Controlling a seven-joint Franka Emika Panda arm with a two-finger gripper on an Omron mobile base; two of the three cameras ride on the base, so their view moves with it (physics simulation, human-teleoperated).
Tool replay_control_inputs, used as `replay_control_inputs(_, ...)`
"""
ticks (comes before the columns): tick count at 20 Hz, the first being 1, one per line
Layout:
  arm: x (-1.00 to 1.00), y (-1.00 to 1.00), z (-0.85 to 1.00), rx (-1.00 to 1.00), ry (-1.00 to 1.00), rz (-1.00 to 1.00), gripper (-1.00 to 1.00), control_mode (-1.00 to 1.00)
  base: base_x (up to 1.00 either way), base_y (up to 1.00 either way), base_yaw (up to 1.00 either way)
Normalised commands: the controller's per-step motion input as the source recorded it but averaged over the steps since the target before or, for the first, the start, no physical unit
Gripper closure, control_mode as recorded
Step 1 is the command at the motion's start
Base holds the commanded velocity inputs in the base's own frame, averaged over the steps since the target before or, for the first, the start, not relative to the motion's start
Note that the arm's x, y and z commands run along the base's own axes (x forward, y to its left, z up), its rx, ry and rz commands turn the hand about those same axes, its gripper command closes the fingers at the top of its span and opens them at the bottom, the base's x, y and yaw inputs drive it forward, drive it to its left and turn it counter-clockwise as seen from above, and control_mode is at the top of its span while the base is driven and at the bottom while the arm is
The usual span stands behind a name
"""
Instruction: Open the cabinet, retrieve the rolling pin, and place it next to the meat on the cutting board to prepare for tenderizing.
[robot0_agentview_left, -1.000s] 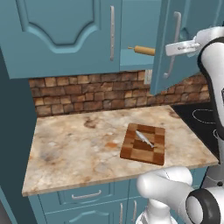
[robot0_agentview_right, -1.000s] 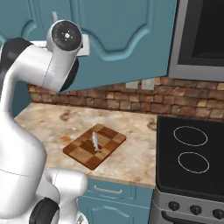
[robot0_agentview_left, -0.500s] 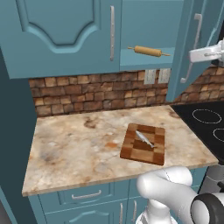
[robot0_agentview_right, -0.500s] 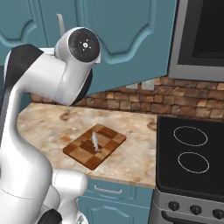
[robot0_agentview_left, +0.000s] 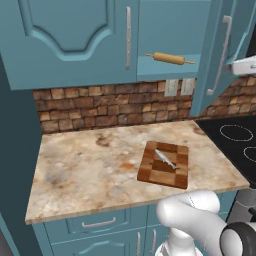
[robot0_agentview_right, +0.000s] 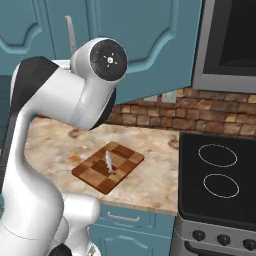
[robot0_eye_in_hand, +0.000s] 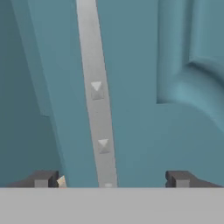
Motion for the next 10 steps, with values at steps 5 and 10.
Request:
replay_control_inputs(5, -0.53, -0.43, 0.03, -0.01, -0.06, 0.0, -1.0, -1.0, 0.0, 0.0, 0.0)
replay_control_inputs(10, -0.95, 0.03, 0.03, -0.09, -0.12, -0.12, -1.0, -1.0, 0.0, 0.0, 0.0)
